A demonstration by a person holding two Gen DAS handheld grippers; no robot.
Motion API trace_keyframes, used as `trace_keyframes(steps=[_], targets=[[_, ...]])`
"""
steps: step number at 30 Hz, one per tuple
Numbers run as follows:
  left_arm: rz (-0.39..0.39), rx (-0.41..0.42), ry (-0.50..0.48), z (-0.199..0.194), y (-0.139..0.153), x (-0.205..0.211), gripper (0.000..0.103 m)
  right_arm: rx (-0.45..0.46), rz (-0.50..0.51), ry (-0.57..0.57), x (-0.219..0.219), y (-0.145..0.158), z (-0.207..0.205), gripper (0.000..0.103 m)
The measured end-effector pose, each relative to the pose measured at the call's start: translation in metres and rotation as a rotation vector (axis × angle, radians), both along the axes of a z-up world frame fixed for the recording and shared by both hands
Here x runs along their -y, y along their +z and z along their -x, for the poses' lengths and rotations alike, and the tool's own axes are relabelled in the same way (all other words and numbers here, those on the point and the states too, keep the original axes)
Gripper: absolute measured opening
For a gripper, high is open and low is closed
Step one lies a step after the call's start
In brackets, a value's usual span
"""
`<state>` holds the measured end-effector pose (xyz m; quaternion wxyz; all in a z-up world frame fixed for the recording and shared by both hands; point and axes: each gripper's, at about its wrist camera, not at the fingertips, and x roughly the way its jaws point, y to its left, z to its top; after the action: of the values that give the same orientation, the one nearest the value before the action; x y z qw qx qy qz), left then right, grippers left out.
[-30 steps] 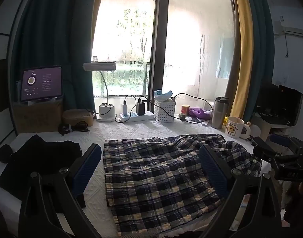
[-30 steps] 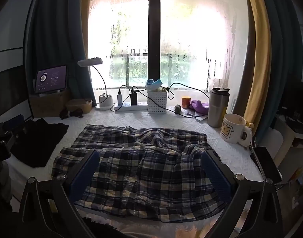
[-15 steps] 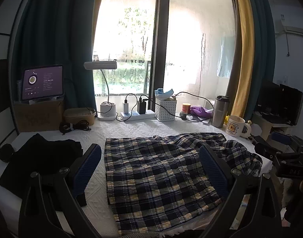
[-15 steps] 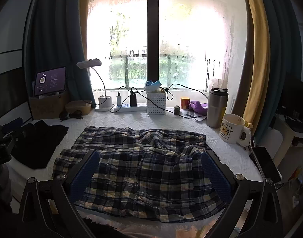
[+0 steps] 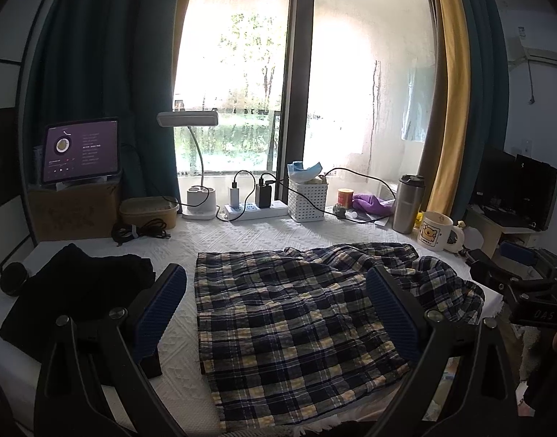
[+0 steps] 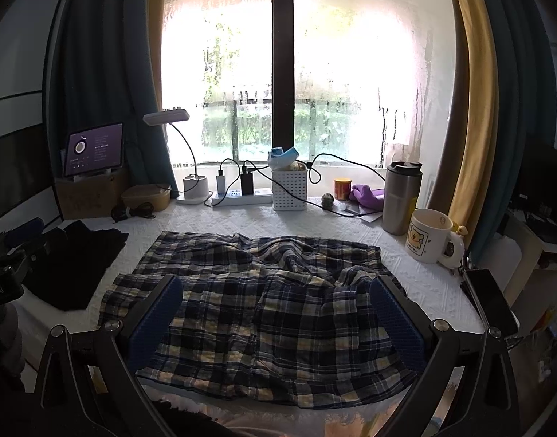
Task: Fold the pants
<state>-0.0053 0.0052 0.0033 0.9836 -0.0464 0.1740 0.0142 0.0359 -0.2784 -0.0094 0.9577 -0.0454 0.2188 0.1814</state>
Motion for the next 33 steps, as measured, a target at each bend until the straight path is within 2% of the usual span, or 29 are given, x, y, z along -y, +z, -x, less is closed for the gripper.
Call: trace_keyframes(steps=[17,33], targets=[[0.019,0.003,-0.041,0.0006,0.0020,0.0016,0.098,-0.003,0.000,0.000,-0.0007,-0.0001,0.0006,0.103],[0.002,0.008,-0.015,0.0020,0.0010,0.0036,0.098,-0.005,-0.001,0.001,-0.0001,0.0004,0.0010,0.103]])
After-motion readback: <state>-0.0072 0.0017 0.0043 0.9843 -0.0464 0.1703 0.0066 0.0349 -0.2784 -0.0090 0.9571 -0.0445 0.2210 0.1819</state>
